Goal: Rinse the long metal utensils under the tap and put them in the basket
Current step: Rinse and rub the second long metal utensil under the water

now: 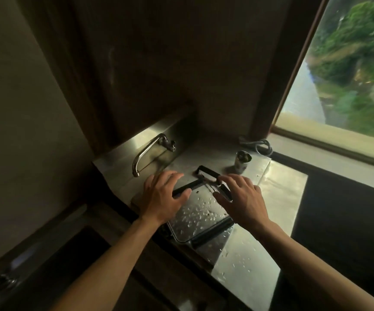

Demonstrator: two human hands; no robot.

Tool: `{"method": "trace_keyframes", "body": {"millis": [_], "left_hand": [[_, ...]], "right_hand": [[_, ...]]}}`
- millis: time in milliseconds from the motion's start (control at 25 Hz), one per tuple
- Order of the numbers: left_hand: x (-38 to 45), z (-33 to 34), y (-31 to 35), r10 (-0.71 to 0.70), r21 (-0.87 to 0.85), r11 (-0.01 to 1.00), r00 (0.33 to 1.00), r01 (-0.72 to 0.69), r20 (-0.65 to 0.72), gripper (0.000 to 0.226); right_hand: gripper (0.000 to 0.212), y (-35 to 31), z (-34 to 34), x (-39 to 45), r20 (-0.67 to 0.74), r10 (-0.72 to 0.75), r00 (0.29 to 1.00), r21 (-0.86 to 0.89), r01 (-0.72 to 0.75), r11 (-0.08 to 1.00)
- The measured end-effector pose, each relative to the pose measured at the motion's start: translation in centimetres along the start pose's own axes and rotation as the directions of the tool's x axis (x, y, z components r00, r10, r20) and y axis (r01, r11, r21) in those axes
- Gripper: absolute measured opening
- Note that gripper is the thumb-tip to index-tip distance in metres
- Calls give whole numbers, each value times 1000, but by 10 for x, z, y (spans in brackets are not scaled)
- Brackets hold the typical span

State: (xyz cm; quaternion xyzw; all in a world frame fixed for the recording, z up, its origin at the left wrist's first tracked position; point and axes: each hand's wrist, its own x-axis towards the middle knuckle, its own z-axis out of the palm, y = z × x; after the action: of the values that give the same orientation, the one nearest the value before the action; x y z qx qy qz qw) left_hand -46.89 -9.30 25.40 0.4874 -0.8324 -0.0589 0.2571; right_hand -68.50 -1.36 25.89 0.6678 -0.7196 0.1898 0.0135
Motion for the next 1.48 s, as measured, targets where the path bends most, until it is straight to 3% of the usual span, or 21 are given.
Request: {"method": "trace_keyframes", "body": {"millis": [400, 720, 1040, 1240, 1360, 1480], "left_hand": [[45, 61, -3, -68, -131, 988, 992, 82, 111, 44], [51, 116, -14, -195, -191, 950, 948, 246, 249, 33], [43, 159, -12, -238, -167, 933, 896, 318, 375, 27], [39, 176, -12, -272, -192, 909, 874, 371, 402, 22], [42, 175, -5, -325, -339, 810, 847, 479, 422, 20], [42, 167, 3, -438, -520, 601, 794, 607, 421, 20]], "right_hand": [[40, 32, 55, 28, 28, 119, 992, -15, -119, 993], [35, 59, 117, 47, 222, 261, 939, -58, -254, 965], [22, 65, 146, 48, 268, 318, 910, -121, -296, 948], [12, 61, 151, 55, 219, 369, 903, -110, -353, 929], [10, 54, 152, 51, 242, 350, 905, 37, -369, 929], [11, 38, 143, 47, 237, 298, 925, 236, -352, 906]]}}
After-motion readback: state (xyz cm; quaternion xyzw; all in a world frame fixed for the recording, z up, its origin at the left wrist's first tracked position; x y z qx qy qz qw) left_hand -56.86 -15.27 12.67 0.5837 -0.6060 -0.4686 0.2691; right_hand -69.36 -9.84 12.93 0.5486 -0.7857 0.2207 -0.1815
